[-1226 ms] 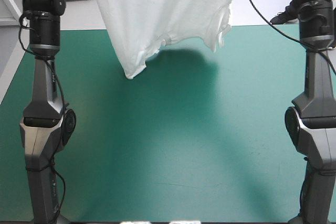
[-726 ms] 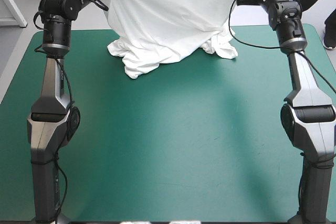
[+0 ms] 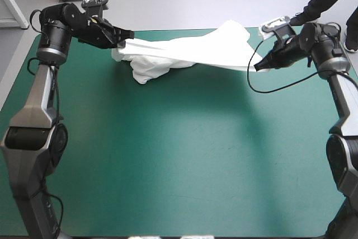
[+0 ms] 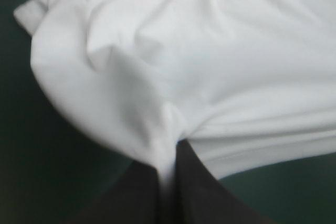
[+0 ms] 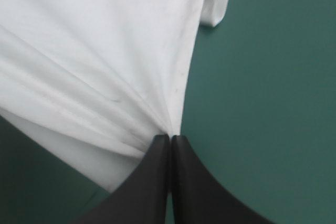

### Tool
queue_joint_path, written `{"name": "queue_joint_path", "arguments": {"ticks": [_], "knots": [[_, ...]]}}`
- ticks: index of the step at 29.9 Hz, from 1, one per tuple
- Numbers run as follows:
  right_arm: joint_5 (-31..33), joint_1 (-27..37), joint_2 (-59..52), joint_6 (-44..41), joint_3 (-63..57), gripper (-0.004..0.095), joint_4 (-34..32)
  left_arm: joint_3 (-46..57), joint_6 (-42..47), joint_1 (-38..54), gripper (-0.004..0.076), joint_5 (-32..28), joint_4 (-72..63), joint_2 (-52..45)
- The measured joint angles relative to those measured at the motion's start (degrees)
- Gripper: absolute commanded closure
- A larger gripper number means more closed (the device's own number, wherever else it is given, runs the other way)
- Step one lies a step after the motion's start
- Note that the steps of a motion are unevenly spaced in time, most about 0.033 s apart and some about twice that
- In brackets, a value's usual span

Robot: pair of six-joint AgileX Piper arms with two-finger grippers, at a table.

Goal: Fold the cloth

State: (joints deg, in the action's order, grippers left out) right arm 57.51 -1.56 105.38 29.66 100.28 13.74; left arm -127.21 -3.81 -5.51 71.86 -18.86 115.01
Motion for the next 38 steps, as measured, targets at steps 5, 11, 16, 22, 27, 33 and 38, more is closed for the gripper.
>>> {"name": "queue_joint_path", "arguments": {"ticks": [5,11,16,22,27,33,38], "knots": [[3.4,0.0,-10.5,0.5,-12.2,0.0925,0.5,25.1,-1.8,-0.5,0.0731,-0.1,1.4,-19.0],[3.6,0.0,-27.4,-1.7,-26.5,0.0925,0.6,51.7,-2.1,-2.7,0.0731,-0.2,2.3,-40.4],[6.9,-2.3,-42.7,-4.7,-40.2,0.0925,-0.4,68.0,-1.8,-5.6,0.0733,-0.3,2.6,-53.9],[13.4,-4.6,-54.5,-9.4,-52.8,0.0925,-1.5,80.6,-1.0,-6.1,0.0733,-0.3,3.4,-61.2],[13.5,-4.6,-57.2,-11.0,-58.9,0.0925,-2.5,85.3,-1.8,-6.1,0.0733,-2.3,3.0,-60.3],[13.0,-4.6,-56.4,-11.0,-60.7,0.0925,-3.3,86.3,-2.9,-6.1,0.0732,-5.1,2.2,-56.5],[13.0,-5.0,-54.8,-13.2,-60.7,0.0813,-3.5,86.3,-4.8,-6.1,0.0589,-3.3,2.5,-52.9]]}}
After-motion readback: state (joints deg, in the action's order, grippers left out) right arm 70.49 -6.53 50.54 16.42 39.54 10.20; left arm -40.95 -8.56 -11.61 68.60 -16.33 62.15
